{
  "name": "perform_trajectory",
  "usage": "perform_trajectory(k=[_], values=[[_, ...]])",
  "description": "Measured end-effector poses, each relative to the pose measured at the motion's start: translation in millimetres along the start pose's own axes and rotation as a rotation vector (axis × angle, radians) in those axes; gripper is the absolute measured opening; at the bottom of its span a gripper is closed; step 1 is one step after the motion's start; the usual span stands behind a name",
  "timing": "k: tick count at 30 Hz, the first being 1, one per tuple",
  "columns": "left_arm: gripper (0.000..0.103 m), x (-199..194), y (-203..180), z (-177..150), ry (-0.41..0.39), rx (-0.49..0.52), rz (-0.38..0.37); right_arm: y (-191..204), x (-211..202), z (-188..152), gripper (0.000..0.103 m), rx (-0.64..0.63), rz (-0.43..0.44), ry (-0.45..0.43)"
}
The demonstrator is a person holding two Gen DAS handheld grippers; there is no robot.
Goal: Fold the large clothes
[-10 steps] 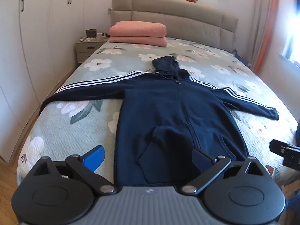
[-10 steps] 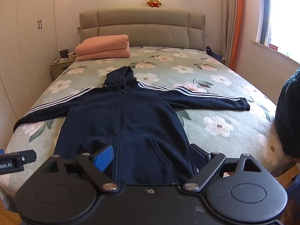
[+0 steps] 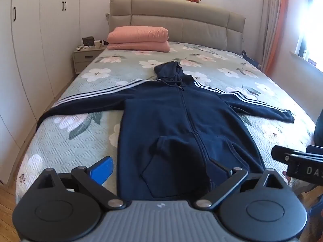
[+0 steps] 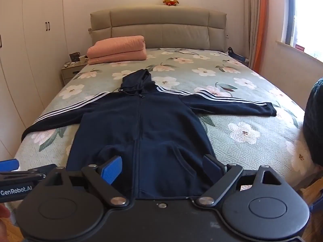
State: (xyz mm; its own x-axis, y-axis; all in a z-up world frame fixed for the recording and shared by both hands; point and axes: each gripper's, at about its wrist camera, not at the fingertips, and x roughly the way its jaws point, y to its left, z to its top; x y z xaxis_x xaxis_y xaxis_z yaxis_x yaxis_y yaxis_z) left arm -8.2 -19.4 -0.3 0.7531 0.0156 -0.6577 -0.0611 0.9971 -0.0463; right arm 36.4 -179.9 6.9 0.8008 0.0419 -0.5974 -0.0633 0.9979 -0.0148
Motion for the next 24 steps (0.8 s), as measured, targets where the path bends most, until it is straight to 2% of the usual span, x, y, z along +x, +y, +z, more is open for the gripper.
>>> perform_trajectory(k=[4, 9, 16, 24], values=[[0.100, -5.2, 3.3, -2.1, -0.015, 0.008, 0.052, 9.9, 3.6, -2.8, 0.102, -0.021, 0.014, 0.005], [0.100, -11.0, 18.6, 2.2, -0.004, -0.014, 0.046, 20.1, 4.6, -1.7, 0.102, -0.029, 0.033, 0.002], [0.100, -7.1, 33.7, 5.5, -0.012, -0.017, 0.116, 39.1, 8.1, 11.8, 0.102, -0.044, 0.066, -0.029], [0.100, -7.2, 47.4, 10.5, -0.015, -0.030, 0.147, 55.2, 18.8, 19.8, 0.102, -0.053, 0.083, -0.015]])
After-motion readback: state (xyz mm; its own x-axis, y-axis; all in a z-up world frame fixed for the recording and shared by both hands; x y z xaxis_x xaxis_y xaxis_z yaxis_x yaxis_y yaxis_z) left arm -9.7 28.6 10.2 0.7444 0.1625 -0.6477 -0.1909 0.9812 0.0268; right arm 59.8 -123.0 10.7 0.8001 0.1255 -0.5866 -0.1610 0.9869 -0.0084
